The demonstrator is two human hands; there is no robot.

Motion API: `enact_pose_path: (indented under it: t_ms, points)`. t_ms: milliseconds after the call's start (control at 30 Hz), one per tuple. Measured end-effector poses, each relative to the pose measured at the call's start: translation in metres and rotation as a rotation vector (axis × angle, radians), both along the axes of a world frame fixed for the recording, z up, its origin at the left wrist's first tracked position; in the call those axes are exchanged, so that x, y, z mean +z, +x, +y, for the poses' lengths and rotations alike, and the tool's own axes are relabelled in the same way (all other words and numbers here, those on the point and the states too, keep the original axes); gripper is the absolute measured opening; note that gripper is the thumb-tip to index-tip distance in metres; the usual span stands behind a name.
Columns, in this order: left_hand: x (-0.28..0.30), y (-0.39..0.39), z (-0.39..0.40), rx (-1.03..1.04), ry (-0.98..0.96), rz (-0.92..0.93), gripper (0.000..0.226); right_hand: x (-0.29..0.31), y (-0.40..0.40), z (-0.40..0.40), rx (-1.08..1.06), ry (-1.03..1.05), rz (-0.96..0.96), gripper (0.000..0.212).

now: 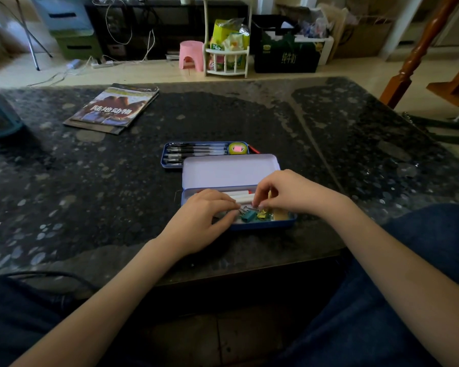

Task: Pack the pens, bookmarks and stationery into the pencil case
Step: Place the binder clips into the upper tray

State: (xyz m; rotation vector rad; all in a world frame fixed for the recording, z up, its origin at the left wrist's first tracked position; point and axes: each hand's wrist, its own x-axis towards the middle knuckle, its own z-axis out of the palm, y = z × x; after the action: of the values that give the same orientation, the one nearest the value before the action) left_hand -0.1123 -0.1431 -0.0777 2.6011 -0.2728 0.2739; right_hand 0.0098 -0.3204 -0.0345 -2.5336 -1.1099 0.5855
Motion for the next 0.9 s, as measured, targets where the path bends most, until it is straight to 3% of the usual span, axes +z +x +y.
enact_pose_path:
  t_ms: [367,500,600,733,900]
  points:
    - [-0.001,-0.001,-0.001,-0.009,-0.063,0.014,0.025,-0.001,0.003,-0.002,-0.076,0.106,-0.085,0.017]
    - [0.001,0.0,0.012,0.123,-0.141,-0.064,0.022,0.0,0.011,-0.005,-0.261,0.101,-0.217,0.021]
    - [0.001,0.003,0.029,0.264,-0.09,-0.131,0.018,-0.004,0.014,-0.007,-0.352,0.006,-0.223,0.012]
    - [-0.002,0.003,0.043,0.413,-0.06,-0.155,0.023,-0.007,0.011,-0.004,-0.357,0.028,-0.244,0.008]
    - [-0.007,0.008,0.047,0.53,-0.157,-0.076,0.028,-0.009,0.016,-0.007,-0.417,0.006,-0.31,0.011]
